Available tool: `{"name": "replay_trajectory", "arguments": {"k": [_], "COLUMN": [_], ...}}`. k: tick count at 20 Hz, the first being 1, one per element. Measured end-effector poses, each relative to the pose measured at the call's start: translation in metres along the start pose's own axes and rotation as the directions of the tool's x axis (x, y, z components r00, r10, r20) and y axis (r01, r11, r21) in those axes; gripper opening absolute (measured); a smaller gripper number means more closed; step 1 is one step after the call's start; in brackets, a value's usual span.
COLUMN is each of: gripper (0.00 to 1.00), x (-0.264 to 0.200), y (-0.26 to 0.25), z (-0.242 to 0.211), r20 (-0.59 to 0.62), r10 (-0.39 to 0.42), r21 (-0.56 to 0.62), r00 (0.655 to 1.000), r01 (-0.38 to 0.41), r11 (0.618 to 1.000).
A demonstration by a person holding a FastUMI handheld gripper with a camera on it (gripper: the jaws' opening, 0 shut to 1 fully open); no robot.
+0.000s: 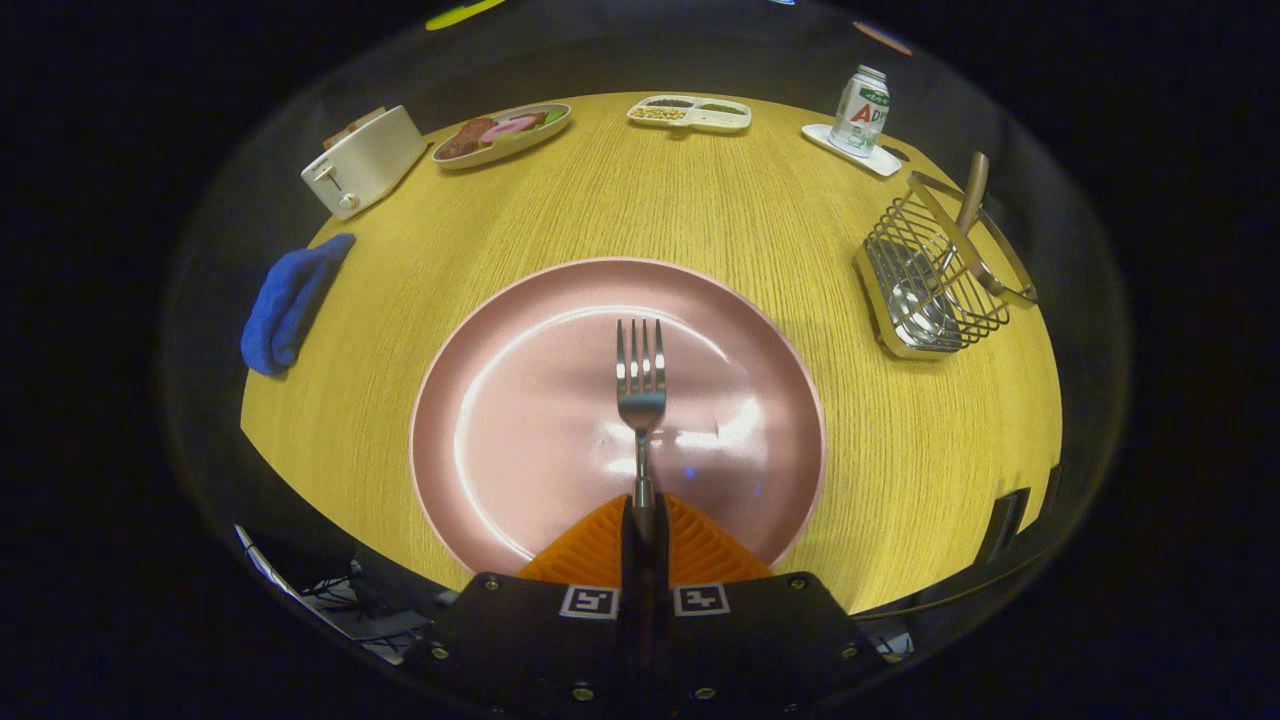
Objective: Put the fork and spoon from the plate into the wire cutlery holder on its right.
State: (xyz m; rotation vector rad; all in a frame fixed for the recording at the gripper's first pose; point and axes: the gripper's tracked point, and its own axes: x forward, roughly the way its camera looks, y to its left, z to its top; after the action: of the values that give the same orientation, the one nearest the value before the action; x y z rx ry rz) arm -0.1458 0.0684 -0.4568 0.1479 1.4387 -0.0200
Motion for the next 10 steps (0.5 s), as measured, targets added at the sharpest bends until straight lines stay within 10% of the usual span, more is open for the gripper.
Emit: {"name": "replay_trajectory", "arguments": {"k": [10], "gripper": [0.06], "x": [-0.030], "y": [-0.016], "z": [0.010], "r20": [0.008], "r10": [0.057], "r21": [0.115], "r00": [0.998], "r01": [-0.057], "r11": [0.992]}}
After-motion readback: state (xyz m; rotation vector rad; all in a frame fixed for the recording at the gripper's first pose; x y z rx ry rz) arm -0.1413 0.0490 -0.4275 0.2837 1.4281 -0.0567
